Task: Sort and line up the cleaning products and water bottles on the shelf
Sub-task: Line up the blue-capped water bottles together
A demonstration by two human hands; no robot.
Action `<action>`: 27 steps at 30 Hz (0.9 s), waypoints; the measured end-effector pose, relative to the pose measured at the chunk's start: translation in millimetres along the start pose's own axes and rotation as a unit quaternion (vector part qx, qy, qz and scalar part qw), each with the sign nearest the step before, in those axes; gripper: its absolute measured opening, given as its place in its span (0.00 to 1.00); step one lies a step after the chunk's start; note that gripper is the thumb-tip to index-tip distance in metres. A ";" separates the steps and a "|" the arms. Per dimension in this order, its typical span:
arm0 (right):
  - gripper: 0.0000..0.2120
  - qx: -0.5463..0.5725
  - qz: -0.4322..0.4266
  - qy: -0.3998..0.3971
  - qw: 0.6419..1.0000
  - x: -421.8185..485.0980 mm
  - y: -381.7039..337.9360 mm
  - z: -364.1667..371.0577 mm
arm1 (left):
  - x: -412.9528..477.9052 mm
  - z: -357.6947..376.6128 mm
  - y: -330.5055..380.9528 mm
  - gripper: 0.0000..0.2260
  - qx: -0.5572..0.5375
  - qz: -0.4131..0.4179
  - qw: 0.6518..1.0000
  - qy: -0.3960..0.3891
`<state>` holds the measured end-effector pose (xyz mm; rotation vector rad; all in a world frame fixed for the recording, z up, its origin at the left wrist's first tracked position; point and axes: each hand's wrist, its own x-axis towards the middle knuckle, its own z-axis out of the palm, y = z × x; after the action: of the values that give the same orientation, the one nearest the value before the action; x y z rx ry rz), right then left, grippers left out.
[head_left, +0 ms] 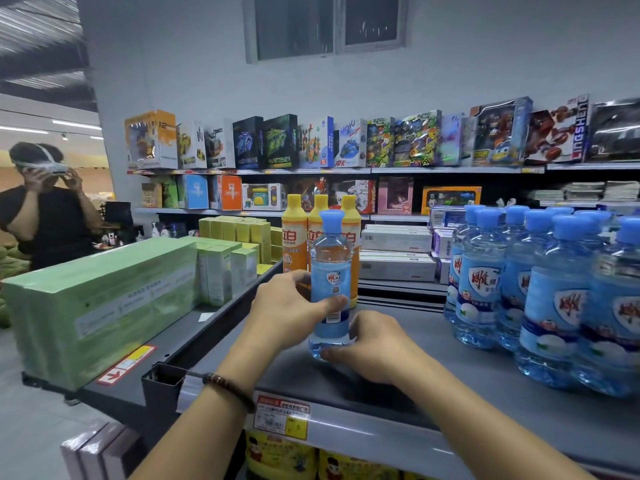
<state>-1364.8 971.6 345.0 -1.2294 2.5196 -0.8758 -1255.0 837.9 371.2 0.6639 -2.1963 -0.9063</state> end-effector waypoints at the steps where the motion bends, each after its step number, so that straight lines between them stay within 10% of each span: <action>1: 0.13 0.014 -0.001 -0.011 1.000 0.6 2.5 -3.0 | 1.5 -3.8 0.2 0.16 -0.018 -0.007 1.000 -0.024; 7: 0.24 0.085 -0.007 -0.048 0.995 10.0 8.0 0.2 | 9.0 -32.0 3.9 0.17 -0.088 -0.010 0.971 -0.224; 16: 0.25 0.042 -0.036 -0.016 0.998 0.5 -1.3 3.0 | -1.3 4.2 17.5 0.22 -0.062 0.023 0.998 -0.014; 27: 0.22 0.077 0.030 0.017 0.996 -25.2 27.2 -18.4 | 18.2 -1.6 9.4 0.23 -0.271 0.018 0.907 -0.323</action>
<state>-1374.2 1011.8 341.9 -1.0947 2.4479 -1.0636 -1267.5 831.2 386.1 0.0393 -2.2990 -1.8226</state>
